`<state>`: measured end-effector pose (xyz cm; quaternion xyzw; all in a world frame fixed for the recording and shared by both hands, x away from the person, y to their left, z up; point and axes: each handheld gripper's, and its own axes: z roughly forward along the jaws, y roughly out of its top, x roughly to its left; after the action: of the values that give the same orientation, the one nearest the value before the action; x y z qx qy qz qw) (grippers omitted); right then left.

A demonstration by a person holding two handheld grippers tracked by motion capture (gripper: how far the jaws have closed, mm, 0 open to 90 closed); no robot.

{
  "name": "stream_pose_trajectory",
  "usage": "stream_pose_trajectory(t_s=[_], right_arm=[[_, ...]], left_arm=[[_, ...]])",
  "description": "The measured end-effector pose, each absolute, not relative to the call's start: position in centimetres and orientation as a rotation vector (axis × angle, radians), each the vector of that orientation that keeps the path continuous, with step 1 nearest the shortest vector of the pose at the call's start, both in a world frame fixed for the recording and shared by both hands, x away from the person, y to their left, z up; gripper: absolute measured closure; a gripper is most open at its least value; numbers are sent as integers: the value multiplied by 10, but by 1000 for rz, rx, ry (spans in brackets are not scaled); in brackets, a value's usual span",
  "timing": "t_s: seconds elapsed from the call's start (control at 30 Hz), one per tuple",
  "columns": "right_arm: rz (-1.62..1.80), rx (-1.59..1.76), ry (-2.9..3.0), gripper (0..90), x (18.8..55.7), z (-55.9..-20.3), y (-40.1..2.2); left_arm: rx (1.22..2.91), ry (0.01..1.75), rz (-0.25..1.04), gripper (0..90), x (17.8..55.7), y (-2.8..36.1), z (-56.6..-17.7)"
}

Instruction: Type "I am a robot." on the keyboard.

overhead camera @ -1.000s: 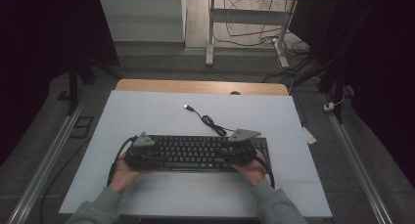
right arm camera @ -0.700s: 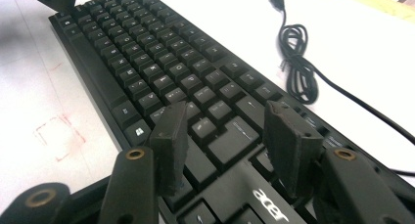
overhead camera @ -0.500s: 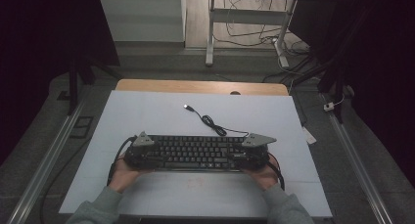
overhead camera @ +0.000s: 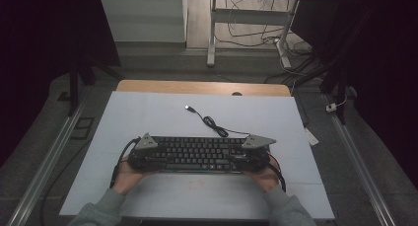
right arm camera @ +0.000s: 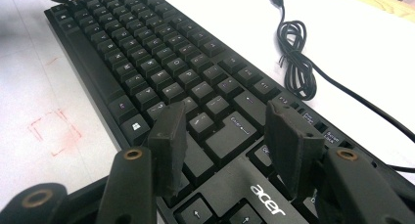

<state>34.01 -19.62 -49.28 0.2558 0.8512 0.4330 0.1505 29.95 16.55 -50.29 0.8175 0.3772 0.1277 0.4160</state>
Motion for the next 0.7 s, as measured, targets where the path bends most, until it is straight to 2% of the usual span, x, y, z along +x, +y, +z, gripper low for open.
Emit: stream_pose_trajectory(t_s=[0.2,0.47,0.7], right_arm=[[1237,729,2451,507,340,-493,-195],[1233,724,2457,505,340,-494,-194],[1225,720,2465,504,340,-495,-193]], left_arm=[[2087,911,298,604,301,155,-506],[2127,882,287,867,306,141,-510],[2160,859,292,887,309,129,-511]])
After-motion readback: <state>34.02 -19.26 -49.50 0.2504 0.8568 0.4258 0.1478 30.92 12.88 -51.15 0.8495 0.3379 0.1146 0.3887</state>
